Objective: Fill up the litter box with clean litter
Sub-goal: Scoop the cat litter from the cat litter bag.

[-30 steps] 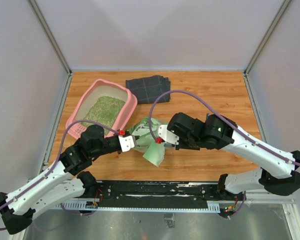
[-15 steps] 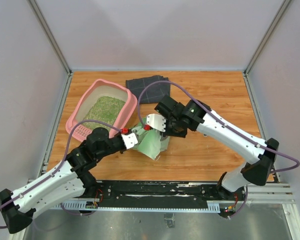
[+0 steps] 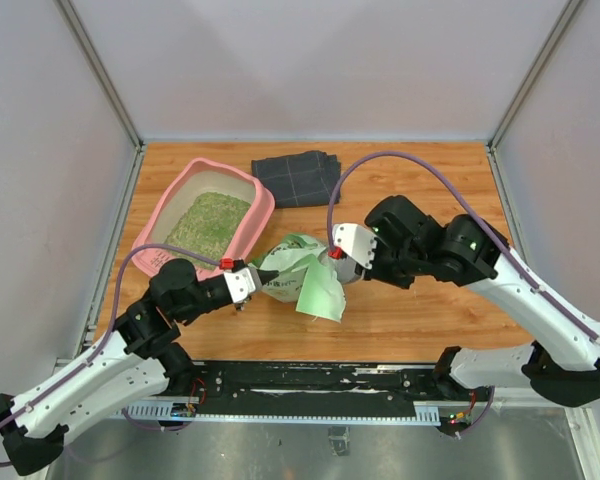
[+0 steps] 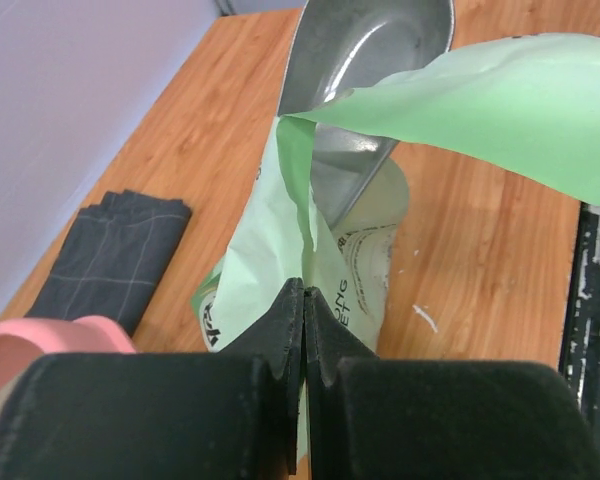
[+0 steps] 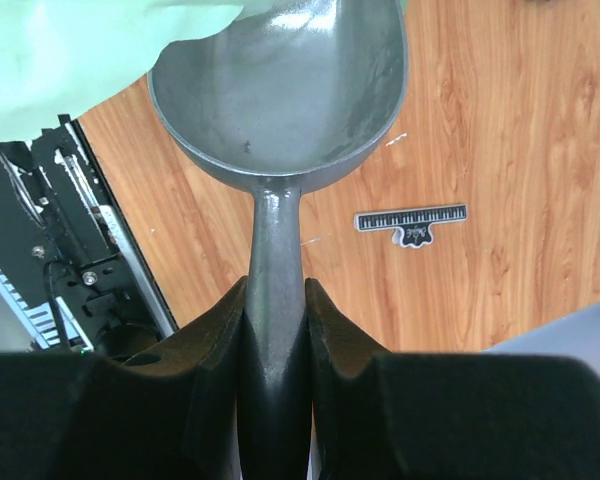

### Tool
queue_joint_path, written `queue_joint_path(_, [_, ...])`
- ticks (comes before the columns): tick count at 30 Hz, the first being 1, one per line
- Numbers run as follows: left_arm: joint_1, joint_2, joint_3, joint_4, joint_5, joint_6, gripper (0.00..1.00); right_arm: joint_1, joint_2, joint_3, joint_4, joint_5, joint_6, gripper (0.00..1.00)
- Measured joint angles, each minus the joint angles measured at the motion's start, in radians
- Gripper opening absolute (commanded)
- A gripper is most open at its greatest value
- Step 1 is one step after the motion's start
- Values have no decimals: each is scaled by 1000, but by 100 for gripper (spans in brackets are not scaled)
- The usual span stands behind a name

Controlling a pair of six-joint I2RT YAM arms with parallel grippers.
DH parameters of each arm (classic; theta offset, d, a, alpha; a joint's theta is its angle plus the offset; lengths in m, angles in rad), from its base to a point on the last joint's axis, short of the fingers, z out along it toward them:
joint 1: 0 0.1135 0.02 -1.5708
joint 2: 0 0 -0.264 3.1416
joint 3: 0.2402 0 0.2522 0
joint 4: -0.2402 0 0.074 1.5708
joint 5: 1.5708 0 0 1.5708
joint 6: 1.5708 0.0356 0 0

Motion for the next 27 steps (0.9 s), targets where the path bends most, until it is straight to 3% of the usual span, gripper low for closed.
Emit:
queue_joint_path(11, [0, -8, -1, -13, 54, -40, 0, 132, 50, 13, -59, 128, 167, 1])
queue_joint_path(27, [0, -38, -16, -3, 107, -9, 0, 138, 65, 32, -152, 225, 238, 1])
